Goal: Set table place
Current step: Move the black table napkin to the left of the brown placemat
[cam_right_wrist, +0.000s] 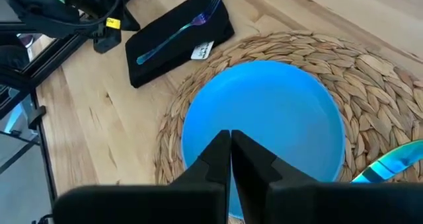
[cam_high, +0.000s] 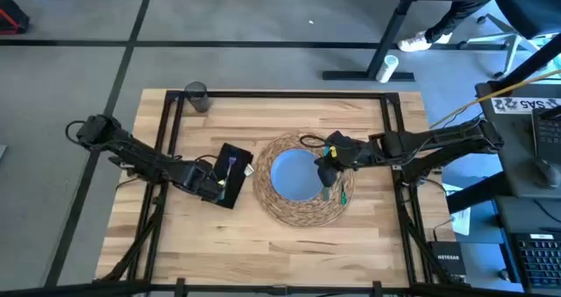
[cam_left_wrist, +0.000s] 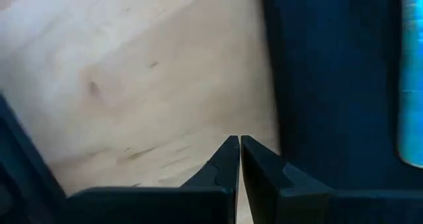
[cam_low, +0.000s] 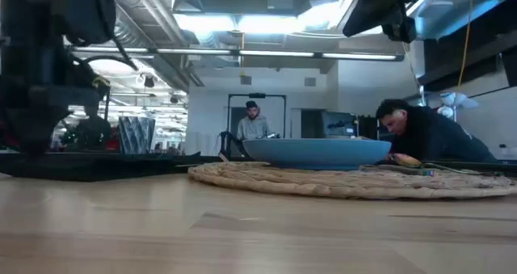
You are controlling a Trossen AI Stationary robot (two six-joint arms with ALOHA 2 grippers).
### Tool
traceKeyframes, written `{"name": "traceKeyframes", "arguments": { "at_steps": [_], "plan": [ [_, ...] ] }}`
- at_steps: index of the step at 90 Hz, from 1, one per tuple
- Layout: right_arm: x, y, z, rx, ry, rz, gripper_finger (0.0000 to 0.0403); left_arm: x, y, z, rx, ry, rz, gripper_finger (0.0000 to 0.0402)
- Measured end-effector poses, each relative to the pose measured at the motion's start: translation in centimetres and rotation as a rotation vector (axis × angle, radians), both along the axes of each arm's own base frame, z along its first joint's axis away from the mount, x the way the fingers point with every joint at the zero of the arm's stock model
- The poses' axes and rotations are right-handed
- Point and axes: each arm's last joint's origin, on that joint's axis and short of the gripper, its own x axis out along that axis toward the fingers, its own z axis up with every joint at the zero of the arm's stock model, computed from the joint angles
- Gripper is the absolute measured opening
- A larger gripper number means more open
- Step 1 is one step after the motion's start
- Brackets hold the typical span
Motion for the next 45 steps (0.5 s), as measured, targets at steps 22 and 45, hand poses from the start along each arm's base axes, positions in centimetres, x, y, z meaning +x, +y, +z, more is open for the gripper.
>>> {"name": "traceKeyframes", "arguments": {
  "at_steps": [22, 45],
  "plan": [
    [0.0, 0.0, 0.0, 0.0, 0.0, 0.0, 0.0, 0.9, -0.3, -0.4, -0.033, -0.093, 0.017, 0.0],
    [0.0, 0.0, 0.0, -0.001, 0.0, 0.001, 0.0, 1.7, -0.6, -0.3, -0.067, -0.184, 0.029, 0.0]
  ]
}}
